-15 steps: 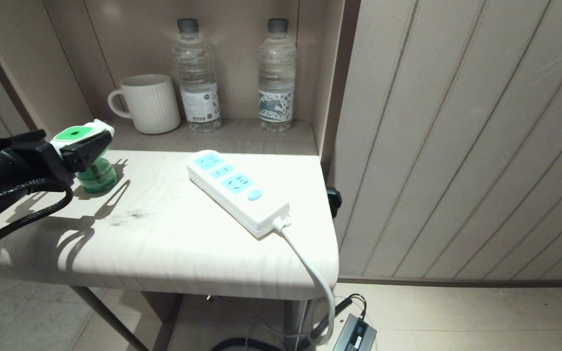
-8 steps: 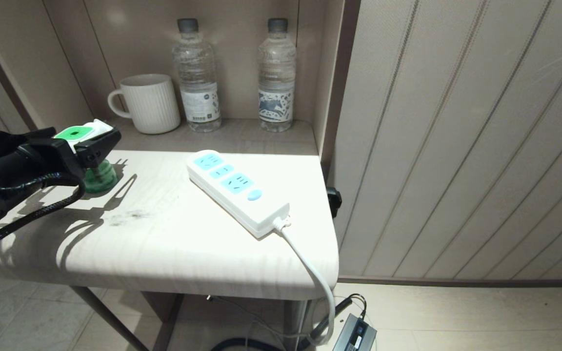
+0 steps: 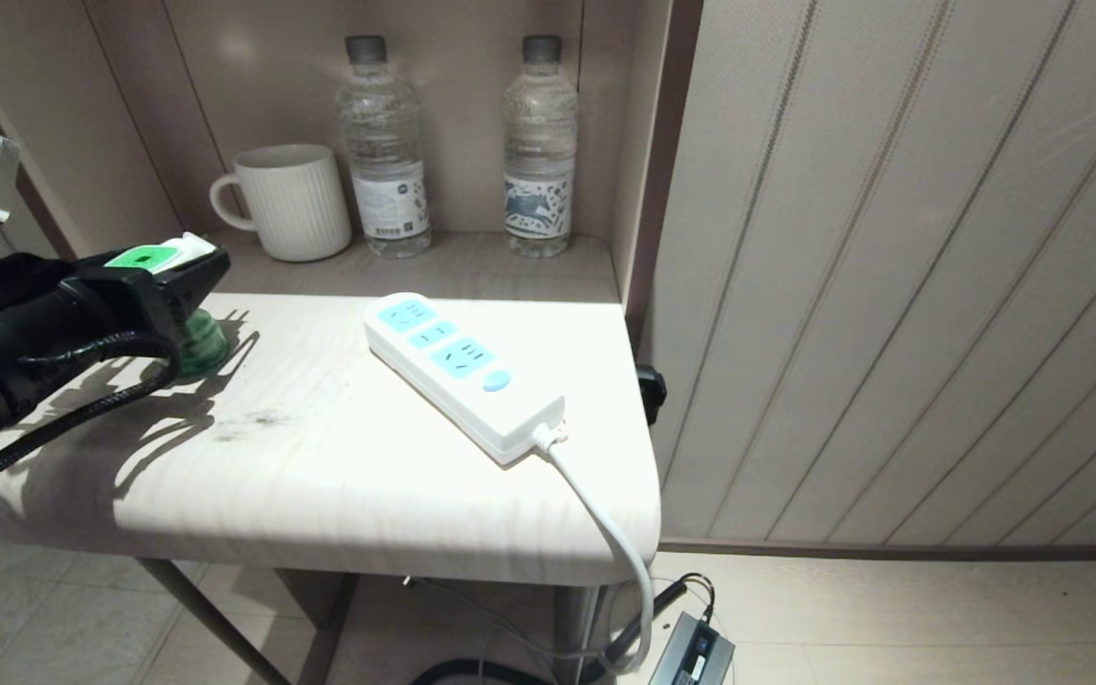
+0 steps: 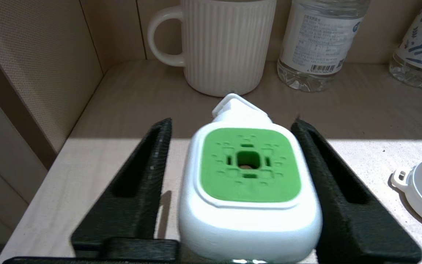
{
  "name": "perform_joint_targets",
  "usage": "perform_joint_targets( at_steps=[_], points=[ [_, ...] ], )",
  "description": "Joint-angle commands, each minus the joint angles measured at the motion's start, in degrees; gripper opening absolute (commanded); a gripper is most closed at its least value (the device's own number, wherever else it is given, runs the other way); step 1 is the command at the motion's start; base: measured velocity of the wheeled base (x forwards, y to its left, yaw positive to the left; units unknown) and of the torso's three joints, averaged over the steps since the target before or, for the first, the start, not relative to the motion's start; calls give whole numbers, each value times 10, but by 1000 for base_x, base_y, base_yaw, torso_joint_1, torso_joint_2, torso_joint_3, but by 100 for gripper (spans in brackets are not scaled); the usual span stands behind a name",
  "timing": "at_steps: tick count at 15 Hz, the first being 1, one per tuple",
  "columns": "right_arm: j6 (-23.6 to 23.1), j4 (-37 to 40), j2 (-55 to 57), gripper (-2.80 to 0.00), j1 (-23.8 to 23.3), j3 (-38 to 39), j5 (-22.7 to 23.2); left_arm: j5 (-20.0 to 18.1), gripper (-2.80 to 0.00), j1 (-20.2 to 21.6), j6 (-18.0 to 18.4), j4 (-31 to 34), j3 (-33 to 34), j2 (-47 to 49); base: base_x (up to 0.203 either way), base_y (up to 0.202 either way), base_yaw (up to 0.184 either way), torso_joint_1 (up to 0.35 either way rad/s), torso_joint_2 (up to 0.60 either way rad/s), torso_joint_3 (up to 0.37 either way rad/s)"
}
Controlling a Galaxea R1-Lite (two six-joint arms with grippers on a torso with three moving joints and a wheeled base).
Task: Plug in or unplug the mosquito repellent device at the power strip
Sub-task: Pick up the mosquito repellent liquid, then insert the plug into the socket
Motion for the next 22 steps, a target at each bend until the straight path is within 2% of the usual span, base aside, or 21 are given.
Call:
perform_joint_targets(
  at_steps=[1, 7, 11, 13, 15, 19, 20, 22],
  points=[
    [0, 0, 0, -280, 0, 0, 0, 0, -280, 0, 0, -3, -3, 4, 0, 0, 0, 0, 0, 0],
    [0, 0, 0, -280, 0, 0, 0, 2, -280, 0, 4, -2, -4, -4, 0, 0, 0, 0, 0, 0],
    [0, 0, 0, -280, 0, 0, 0, 3, -280, 0, 14, 26, -12, -65, 0, 0, 0, 0, 0, 0],
    [0, 0, 0, -280, 0, 0, 0, 2, -280, 0, 15, 112, -34, -121, 0, 0, 0, 0, 0, 0],
    [0, 0, 0, -280, 0, 0, 0, -2, -280, -1, 15, 247, -73, -171, 0, 0, 0, 0, 0, 0],
    [0, 0, 0, -280, 0, 0, 0, 1, -280, -3, 5, 485, -186, -181, 0, 0, 0, 0, 0, 0],
    [0, 0, 0, -280, 0, 0, 0, 2, -280, -3, 1, 523, -197, -178, 0, 0, 0, 0, 0, 0],
    [0, 0, 0, -280, 0, 0, 0, 3, -280, -3, 0, 533, -190, -186, 0, 0, 0, 0, 0, 0]
  ],
)
